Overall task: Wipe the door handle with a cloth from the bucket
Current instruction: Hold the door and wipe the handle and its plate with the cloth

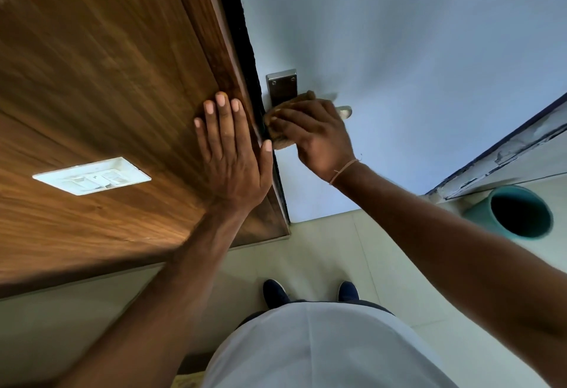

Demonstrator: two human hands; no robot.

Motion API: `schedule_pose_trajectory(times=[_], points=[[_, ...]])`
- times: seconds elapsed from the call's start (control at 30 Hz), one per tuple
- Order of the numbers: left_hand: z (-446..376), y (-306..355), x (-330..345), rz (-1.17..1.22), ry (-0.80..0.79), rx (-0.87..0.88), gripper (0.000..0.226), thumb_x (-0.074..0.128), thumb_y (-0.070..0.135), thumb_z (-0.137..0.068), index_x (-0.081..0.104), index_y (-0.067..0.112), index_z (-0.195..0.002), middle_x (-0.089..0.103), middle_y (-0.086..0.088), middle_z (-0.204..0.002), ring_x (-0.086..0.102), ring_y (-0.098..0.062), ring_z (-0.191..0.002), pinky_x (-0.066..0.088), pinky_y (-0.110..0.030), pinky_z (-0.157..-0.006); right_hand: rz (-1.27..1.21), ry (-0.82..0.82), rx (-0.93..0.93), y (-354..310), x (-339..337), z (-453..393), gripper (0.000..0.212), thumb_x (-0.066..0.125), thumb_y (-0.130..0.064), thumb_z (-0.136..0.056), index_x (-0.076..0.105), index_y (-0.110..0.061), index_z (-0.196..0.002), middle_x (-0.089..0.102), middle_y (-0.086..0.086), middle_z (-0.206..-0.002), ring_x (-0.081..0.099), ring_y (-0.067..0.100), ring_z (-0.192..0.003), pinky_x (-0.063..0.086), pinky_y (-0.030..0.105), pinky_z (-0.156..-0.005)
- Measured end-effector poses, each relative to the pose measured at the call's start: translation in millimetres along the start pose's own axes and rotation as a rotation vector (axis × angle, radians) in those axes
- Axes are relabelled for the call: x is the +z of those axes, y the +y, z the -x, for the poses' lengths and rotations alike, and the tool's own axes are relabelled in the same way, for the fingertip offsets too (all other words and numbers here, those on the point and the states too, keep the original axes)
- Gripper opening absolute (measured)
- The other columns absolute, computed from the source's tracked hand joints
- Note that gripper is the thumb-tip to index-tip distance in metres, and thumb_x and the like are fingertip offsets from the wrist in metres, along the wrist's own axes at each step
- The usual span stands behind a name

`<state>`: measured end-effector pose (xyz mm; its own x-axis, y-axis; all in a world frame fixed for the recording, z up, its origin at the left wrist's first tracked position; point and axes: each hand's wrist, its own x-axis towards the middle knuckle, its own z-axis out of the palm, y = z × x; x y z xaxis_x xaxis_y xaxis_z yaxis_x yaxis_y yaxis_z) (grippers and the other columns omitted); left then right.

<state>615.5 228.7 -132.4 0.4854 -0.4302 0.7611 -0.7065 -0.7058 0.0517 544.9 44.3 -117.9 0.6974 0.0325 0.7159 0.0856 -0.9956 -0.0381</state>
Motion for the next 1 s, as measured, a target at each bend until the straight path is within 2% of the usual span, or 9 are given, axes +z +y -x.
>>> schedule_pose_trajectory(times=[0.17, 0.3, 0.43, 0.6, 0.7, 0.83, 0.93, 1.0], points=[[0, -2, 0, 0.01, 0.022, 0.015, 0.078, 0.051, 0.039, -0.107, 0.023, -0.003, -0.166, 0.034, -0.03, -0.168, 0.024, -0.044, -0.16, 0.015, -0.056, -0.135, 0.089, -0.194, -0.212, -1, 9, -19, 0.024, 0.067, -0.014, -0.091, 0.078, -0.019, -0.112, 0.076, 0.001, -0.116, 0.063, 0.033, -0.124, 0.042, 0.046, -0.103], [0, -1, 2, 0.011, 0.034, 0.003, 0.077, 0.05, 0.039, -0.106, 0.026, -0.003, -0.165, 0.037, -0.03, -0.167, 0.026, -0.044, -0.159, 0.018, -0.057, -0.134, 0.092, -0.208, -0.281, 10, 2, -19, 0.029, 0.056, -0.014, -0.094, 0.077, -0.022, -0.113, 0.074, 0.0, -0.12, 0.063, 0.034, -0.124, 0.045, 0.046, -0.101], [-1, 3, 5, -0.006, 0.031, -0.033, 0.078, 0.052, 0.04, -0.105, 0.027, -0.004, -0.164, 0.038, -0.031, -0.166, 0.026, -0.044, -0.158, 0.017, -0.056, -0.134, 0.023, -0.115, -0.141, 14, -5, -5, 0.035, 0.059, -0.004, -0.097, 0.073, -0.021, -0.124, 0.07, 0.005, -0.132, 0.064, 0.037, -0.121, 0.048, 0.047, -0.094], [0, 4, 1, 0.015, 0.017, -0.039, 0.077, 0.05, 0.039, -0.105, 0.027, -0.003, -0.165, 0.036, -0.03, -0.168, 0.025, -0.044, -0.16, 0.021, -0.059, -0.133, -0.027, -0.015, 0.138, 22, -18, 10, 0.031, 0.064, -0.008, -0.095, 0.075, -0.016, -0.122, 0.072, 0.007, -0.127, 0.064, 0.037, -0.114, 0.048, 0.046, -0.091], [0, 4, -2, 0.014, -0.006, -0.034, 0.076, 0.049, 0.039, -0.106, 0.026, -0.003, -0.165, 0.033, -0.029, -0.17, 0.024, -0.043, -0.161, 0.023, -0.062, -0.133, -0.01, -0.017, 0.189, 22, -21, 16, 0.035, 0.067, -0.006, -0.089, 0.074, -0.015, -0.122, 0.072, 0.007, -0.126, 0.064, 0.037, -0.115, 0.046, 0.045, -0.093], [0, 7, -3, 0.015, -0.015, -0.048, 0.077, 0.052, 0.037, -0.105, 0.026, -0.003, -0.165, 0.032, -0.029, -0.17, 0.024, -0.044, -0.161, 0.022, -0.062, -0.133, 0.026, -0.102, 0.031, 11, -13, 0, 0.036, 0.064, -0.01, -0.093, 0.073, -0.019, -0.127, 0.07, 0.005, -0.131, 0.062, 0.036, -0.117, 0.044, 0.046, -0.095], [1, 8, -3, 0.025, -0.008, -0.05, 0.077, 0.052, 0.036, -0.106, 0.025, -0.004, -0.166, 0.031, -0.03, -0.17, 0.024, -0.045, -0.161, 0.022, -0.063, -0.132, 0.072, -0.186, -0.159, 5, -4, -9, 0.029, 0.056, -0.012, -0.096, 0.077, -0.02, -0.114, 0.071, 0.003, -0.13, 0.061, 0.035, -0.127, 0.042, 0.049, -0.101], [0, 8, -3, 0.021, -0.001, -0.047, 0.077, 0.051, 0.037, -0.107, 0.024, -0.003, -0.166, 0.031, -0.03, -0.17, 0.025, -0.045, -0.161, 0.023, -0.062, -0.132, 0.112, -0.247, -0.233, 4, -4, -14, 0.033, 0.049, -0.015, -0.097, 0.079, -0.02, -0.109, 0.073, 0.001, -0.125, 0.061, 0.035, -0.129, 0.041, 0.049, -0.103]])
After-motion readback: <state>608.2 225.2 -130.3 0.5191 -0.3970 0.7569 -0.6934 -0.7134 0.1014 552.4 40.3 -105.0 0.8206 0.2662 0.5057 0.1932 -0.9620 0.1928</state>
